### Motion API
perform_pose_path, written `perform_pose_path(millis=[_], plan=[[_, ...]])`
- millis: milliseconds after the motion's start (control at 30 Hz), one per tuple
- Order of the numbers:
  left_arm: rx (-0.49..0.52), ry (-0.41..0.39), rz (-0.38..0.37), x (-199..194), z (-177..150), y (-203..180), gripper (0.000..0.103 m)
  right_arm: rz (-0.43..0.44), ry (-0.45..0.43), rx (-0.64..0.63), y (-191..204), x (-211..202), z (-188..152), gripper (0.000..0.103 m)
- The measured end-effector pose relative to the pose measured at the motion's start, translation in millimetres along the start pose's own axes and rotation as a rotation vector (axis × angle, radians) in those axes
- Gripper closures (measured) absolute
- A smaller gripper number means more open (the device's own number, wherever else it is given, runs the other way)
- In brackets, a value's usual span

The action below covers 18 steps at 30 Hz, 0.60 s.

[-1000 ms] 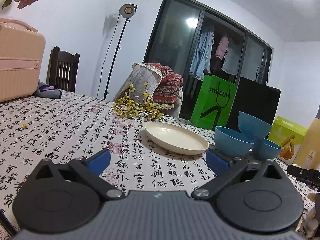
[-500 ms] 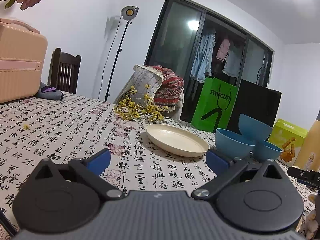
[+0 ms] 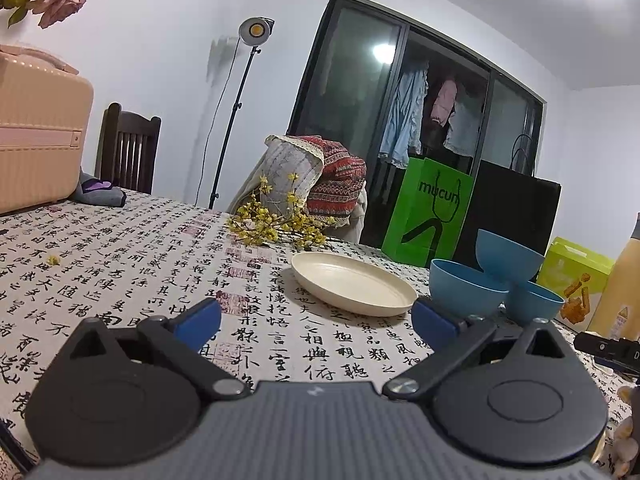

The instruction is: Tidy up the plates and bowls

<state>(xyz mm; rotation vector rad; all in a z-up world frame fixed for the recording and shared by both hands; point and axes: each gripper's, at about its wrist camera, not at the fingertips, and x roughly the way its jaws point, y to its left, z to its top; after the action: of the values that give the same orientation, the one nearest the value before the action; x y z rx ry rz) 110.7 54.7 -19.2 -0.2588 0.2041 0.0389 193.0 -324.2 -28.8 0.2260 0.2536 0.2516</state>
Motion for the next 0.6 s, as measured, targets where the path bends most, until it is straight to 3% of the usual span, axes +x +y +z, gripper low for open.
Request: perform_pose_path(millis=[600], plan=[[0.010, -0.002, 0.006, 0.0, 0.7, -1.9, 0.000, 0.001, 0.000, 0.000, -0.4, 0.0, 0.3, 0.000]])
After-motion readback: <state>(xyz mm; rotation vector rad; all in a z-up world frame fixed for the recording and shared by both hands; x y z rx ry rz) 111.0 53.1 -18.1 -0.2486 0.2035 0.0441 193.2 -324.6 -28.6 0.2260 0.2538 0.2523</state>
